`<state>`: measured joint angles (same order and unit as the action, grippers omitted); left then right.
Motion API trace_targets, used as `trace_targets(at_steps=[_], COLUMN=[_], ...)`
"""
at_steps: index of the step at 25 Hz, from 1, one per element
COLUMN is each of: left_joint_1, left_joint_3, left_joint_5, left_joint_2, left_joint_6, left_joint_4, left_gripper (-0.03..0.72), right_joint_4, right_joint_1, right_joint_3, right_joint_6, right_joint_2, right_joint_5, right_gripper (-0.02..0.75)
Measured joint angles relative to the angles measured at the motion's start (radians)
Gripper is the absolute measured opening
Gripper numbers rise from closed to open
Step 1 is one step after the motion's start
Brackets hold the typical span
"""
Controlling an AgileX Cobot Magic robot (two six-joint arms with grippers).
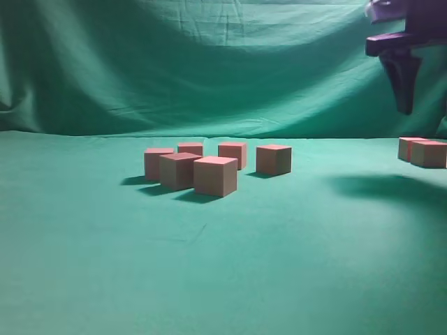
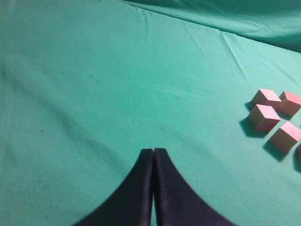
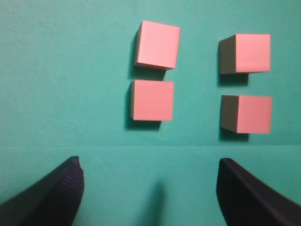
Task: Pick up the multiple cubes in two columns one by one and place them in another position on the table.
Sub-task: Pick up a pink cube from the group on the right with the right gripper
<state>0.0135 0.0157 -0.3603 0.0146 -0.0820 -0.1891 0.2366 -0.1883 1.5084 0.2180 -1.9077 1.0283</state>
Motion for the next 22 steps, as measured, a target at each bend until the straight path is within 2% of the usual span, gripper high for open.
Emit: trace_targets(at_steps=[4,8,18,19,22], left_joint_1=[0.0,0.0,0.0,0.0,0.0], left_joint_3=[0.0,0.0,0.0,0.0,0.0], left_joint_5=[0.0,0.0,0.0,0.0,0.0], left_joint_2=[0.0,0.0,0.0,0.0,0.0], left_joint_6=[0.0,0.0,0.0,0.0,0.0], left_joint_4=[0.0,0.0,0.0,0.0,0.0], left_gripper=[0.0,0.0,0.0,0.0,0.0], right_joint_4=[-0.109,-0.213,-0.229,-0.229,-0.226], right_joint_1=[0.055,0.115,0.124,0.124,0.124], right_joint_3=[0.111,0.154,0.159,0.159,0.159], right_joint_6=[-0.053,-0.122,-0.152,-0.152,-0.154], right_joint_2=[-0.1,-0.154,-0.227,-0.229,-0.234], right_joint_5=[0.065,0.078,0.022,0.017,0.008], right_gripper=[0.582,0.582,0.582,0.529,0.438])
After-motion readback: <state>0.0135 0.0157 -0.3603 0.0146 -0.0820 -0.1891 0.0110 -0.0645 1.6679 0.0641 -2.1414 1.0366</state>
